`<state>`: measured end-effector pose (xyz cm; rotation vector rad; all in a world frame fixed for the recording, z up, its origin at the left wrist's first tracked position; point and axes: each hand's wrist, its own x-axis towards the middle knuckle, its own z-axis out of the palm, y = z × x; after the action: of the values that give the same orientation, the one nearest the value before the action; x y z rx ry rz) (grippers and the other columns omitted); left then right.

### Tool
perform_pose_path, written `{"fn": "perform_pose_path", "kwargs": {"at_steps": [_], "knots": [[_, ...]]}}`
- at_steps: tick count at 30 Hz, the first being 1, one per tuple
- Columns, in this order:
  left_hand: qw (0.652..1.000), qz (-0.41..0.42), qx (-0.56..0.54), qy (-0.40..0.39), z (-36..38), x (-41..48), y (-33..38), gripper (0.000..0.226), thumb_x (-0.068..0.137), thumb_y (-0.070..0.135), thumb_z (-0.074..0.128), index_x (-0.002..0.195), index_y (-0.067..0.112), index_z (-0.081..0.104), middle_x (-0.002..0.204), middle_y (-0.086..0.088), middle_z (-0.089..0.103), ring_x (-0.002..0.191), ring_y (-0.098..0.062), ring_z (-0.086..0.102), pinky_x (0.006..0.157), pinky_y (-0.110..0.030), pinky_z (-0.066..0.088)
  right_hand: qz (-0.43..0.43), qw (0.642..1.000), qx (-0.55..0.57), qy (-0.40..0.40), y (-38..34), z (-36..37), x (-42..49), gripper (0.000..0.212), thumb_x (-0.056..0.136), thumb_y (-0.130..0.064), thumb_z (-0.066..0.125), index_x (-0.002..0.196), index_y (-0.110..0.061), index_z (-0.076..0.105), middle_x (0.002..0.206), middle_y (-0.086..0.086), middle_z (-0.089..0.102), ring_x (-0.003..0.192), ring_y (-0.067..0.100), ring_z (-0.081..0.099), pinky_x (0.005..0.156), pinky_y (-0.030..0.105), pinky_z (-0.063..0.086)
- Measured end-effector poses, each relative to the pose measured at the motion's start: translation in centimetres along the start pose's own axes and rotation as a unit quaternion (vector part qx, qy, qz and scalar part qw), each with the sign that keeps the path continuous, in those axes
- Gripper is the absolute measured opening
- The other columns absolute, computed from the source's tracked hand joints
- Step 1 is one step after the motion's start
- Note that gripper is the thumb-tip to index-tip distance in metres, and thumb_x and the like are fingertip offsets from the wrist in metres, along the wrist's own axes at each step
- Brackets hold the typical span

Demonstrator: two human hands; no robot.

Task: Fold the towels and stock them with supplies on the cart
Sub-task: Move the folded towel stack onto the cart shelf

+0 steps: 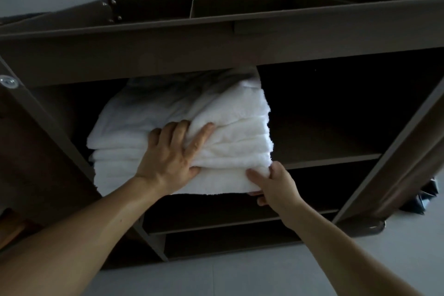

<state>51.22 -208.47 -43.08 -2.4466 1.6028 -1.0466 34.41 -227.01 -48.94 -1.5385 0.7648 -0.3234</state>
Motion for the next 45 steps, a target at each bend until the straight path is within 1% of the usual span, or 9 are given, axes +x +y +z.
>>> {"fn": "perform_pose_path", "kwargs": {"at_steps": [6,10,12,14,16,20,27,32,45], "knots": [[1.0,-0.019,-0.016,-0.012,-0.2,0.0,-0.9,0.097,0.074,0.052,0.064,0.155,0.022,0.018,0.126,-0.025,0.05,0.103,-0.043,0.053,0.081,-0.055,0.046,-0.059,0.989,-0.109,0.083,-0.8,-0.1,0.8,0.022,0.084,-0.033,0.075,0.085,-0.018,0.059,0.075,0.004,0.067,0.051,0.01,0.065,0.043,0.025,0.048],[0.999,0.038,-0.021,-0.008,0.3,-1.1,-0.3,0.1,0.072,0.055,0.066,0.153,0.023,0.019,0.137,-0.027,0.05,0.121,-0.046,0.051,0.092,-0.059,0.042,-0.05,0.968,-0.19,0.158,0.8,-0.4,-0.2,0.068,0.074,-0.026,0.083,0.132,-0.016,0.049,0.116,0.001,0.06,0.1,0.017,0.063,0.06,0.019,0.043],[0.998,0.047,-0.027,-0.009,0.6,-2.0,-0.7,0.108,0.068,0.065,0.067,0.153,0.021,0.016,0.147,-0.028,0.041,0.134,-0.047,0.041,0.1,-0.064,0.035,-0.306,0.904,-0.226,0.197,-0.9,-1.0,-0.8,0.106,0.068,-0.036,0.085,0.153,-0.027,0.023,0.147,0.001,0.033,0.133,0.014,0.039,0.087,0.016,0.042],[0.998,0.047,-0.007,-0.031,0.6,-3.3,-1.6,0.124,0.06,0.074,0.069,0.155,0.021,0.01,0.155,-0.028,0.028,0.142,-0.049,0.027,0.105,-0.07,0.027,-0.511,0.768,-0.347,0.169,-3.2,-1.1,-1.1,0.125,0.061,-0.053,0.085,0.159,-0.028,0.01,0.162,0.007,0.01,0.151,0.028,0.012,0.114,0.048,0.034],[0.998,0.036,0.02,-0.055,0.6,-4.5,-2.9,0.139,0.049,0.075,0.076,0.157,0.024,0.003,0.158,-0.028,0.02,0.145,-0.05,0.019,0.106,-0.074,0.022,-0.55,0.681,-0.466,0.127,-4.8,-0.7,-0.7,0.143,0.047,-0.066,0.086,0.16,-0.028,0.006,0.165,0.014,-0.001,0.152,0.04,-0.004,0.111,0.072,0.017],[0.992,0.029,0.051,-0.112,0.6,-5.7,-4.3,0.154,0.036,0.068,0.087,0.157,0.028,0.002,0.158,-0.024,0.01,0.143,-0.053,0.017,0.104,-0.078,0.02,-0.45,0.624,-0.634,0.079,-4.5,0.0,0.3,0.164,0.027,-0.078,0.084,0.161,-0.022,0.007,0.166,0.018,-0.007,0.15,0.046,-0.008,0.105,0.075,0.015],[0.992,0.026,0.061,-0.106,0.6,-5.2,-4.3,0.142,0.048,0.064,0.082,0.155,0.029,-0.003,0.153,-0.022,0.012,0.131,-0.046,0.031,0.099,-0.067,0.038,-0.504,0.612,-0.599,0.113,-1.8,0.4,2.3,0.121,0.055,-0.037,0.091,0.157,-0.018,0.028,0.162,0.026,0.012,0.147,0.054,0.011,0.086,0.071,0.049],[0.991,-0.019,0.068,-0.116,0.7,-3.7,-5.9,0.142,0.053,0.073,0.071,0.156,0.019,-0.011,0.138,-0.024,0.04,0.115,-0.039,0.045,0.094,-0.052,0.039,-0.5,0.66,-0.553,0.088,-5.3,0.1,5.7,0.106,0.044,-0.053,0.092,0.134,-0.02,0.049,0.143,0.022,0.033,0.136,0.049,0.026,0.056,0.061,0.055],[0.981,-0.096,0.073,-0.149,2.3,-2.6,-8.1,0.127,0.048,0.062,0.079,0.149,0.018,0.015,0.136,-0.011,0.039,0.119,-0.032,0.043,0.101,-0.047,0.036,-0.493,0.685,-0.526,0.102,-4.4,3.5,8.8,0.092,0.056,-0.03,0.091,0.135,-0.026,0.045,0.149,0.019,0.025,0.14,0.046,0.02,0.06,0.05,0.057]]}}
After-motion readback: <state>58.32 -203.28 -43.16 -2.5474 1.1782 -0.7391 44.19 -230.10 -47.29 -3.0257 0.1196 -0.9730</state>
